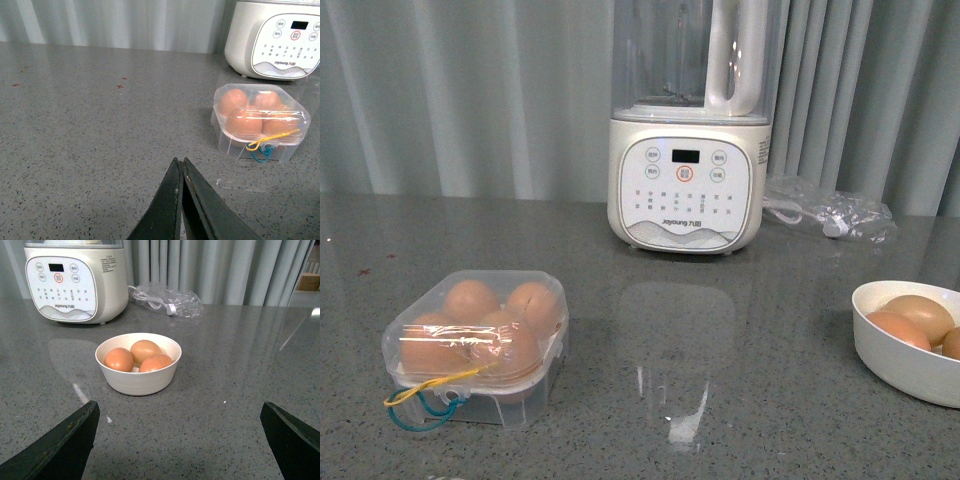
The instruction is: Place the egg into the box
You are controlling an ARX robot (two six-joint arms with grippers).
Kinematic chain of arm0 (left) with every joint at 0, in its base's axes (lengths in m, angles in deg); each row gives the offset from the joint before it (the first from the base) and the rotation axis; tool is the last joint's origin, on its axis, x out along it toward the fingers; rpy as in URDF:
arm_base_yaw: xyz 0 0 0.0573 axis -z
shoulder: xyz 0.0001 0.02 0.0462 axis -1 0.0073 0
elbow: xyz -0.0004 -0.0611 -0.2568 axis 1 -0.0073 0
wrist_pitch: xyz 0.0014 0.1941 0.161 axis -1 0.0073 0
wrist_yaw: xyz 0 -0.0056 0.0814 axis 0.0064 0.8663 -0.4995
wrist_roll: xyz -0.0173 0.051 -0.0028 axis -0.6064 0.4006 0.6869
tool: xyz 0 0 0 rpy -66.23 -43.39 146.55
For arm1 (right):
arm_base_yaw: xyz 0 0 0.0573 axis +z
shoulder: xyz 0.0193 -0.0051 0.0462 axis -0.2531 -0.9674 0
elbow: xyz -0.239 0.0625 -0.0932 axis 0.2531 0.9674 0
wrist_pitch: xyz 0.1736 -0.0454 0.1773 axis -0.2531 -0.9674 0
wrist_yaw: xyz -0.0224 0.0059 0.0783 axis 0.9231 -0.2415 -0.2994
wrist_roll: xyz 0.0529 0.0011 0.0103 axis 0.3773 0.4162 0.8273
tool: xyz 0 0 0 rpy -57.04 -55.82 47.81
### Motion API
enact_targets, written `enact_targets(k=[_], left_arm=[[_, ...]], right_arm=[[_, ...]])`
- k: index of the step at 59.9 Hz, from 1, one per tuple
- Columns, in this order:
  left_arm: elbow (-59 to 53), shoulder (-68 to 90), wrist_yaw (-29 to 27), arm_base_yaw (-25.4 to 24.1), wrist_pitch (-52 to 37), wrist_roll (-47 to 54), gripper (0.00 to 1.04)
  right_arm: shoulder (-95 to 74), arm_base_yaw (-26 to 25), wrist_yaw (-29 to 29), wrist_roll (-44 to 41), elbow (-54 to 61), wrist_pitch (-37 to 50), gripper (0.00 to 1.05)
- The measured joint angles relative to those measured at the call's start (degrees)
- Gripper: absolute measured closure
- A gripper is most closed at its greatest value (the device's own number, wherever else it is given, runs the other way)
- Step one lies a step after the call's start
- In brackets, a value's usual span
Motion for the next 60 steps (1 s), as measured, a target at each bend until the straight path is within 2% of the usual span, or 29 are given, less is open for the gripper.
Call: enact_targets(k=[10, 42, 60], left_arm=[[0.0, 0.0, 0.0, 0.0, 0.0, -0.07, 1.0], [0.0, 0.0, 0.0, 0.0, 0.0, 0.0, 0.06], [0.0, 0.0, 0.0, 0.0, 0.0, 0.02, 0.07]], right_arm=[[0.0, 0.0, 0.0, 0.0, 0.0, 0.0, 0.07], [0.0, 0.0, 0.0, 0.0, 0.0, 0.0, 0.07], [0.0, 0.0, 0.0, 0.0, 0.0, 0.0, 0.07]])
